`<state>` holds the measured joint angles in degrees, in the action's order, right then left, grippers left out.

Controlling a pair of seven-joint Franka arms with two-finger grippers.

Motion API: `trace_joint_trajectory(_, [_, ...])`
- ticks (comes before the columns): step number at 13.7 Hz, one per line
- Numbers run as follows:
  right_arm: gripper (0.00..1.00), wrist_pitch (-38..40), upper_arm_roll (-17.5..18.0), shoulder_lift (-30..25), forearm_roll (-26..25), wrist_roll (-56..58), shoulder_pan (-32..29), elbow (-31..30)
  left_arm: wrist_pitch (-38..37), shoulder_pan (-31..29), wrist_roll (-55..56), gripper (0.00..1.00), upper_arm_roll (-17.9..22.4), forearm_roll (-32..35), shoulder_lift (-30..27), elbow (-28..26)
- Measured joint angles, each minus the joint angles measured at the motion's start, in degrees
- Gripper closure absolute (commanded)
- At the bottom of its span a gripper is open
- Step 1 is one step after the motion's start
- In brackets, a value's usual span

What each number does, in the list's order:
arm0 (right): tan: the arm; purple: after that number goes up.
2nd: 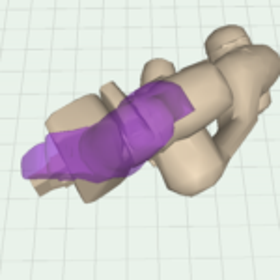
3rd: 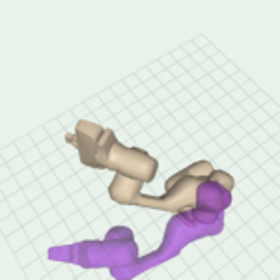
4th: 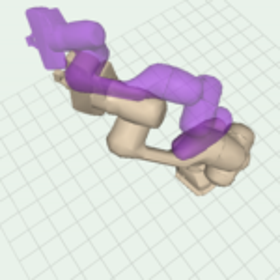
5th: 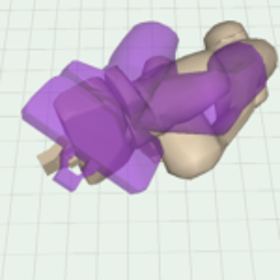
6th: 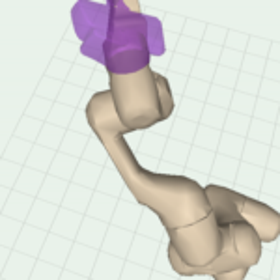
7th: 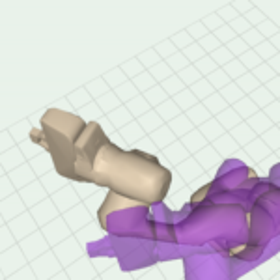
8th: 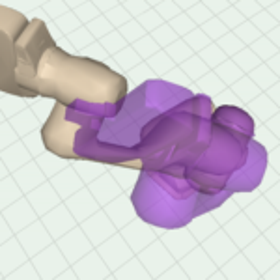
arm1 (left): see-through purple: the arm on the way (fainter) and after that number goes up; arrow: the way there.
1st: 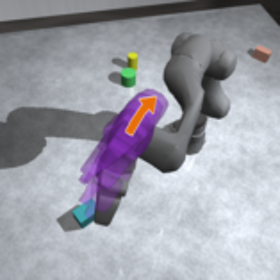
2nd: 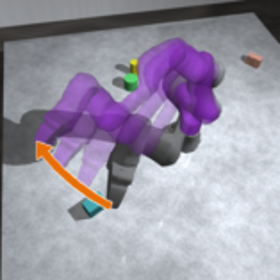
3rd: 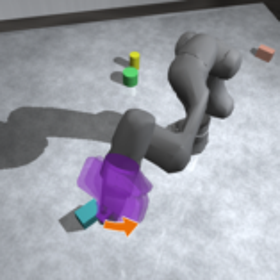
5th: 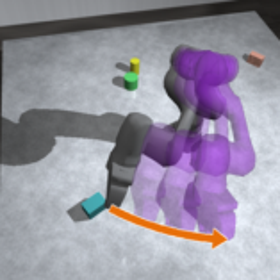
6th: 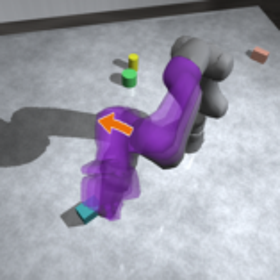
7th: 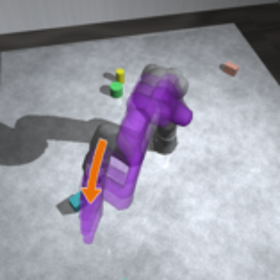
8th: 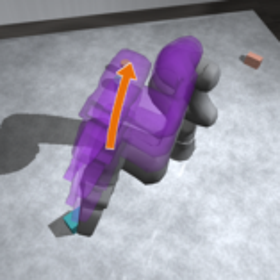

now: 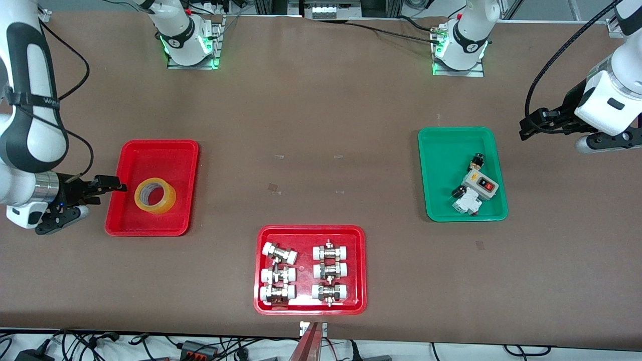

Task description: Left arm passes tape to right arm into tray

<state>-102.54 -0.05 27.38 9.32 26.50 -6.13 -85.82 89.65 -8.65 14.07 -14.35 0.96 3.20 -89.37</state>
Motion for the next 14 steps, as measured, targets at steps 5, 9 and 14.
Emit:
trace_joint_trajectory(5, [0.0, 12.4, 0.2, -2.5, -5.0, -27.6, 7.3, 8.0, 0.0, 0.1, 0.0, 0.0, 0.0, 0.0, 0.0, 0.0])
trace_joint_trajectory(9, [0.0, 15.8, -0.4, -2.6, -6.0, -30.0, 7.8, 13.7, 0.0, 0.3, 0.0, 0.0, -0.1, 0.0, 0.0, 0.0])
trace_joint_trajectory(14, [0.0, 16.3, -1.7, -2.6, -7.1, -27.5, 6.9, 19.5, 0.0, 0.3, 0.0, 0.0, -0.1, 0.0, 0.0, 0.0])
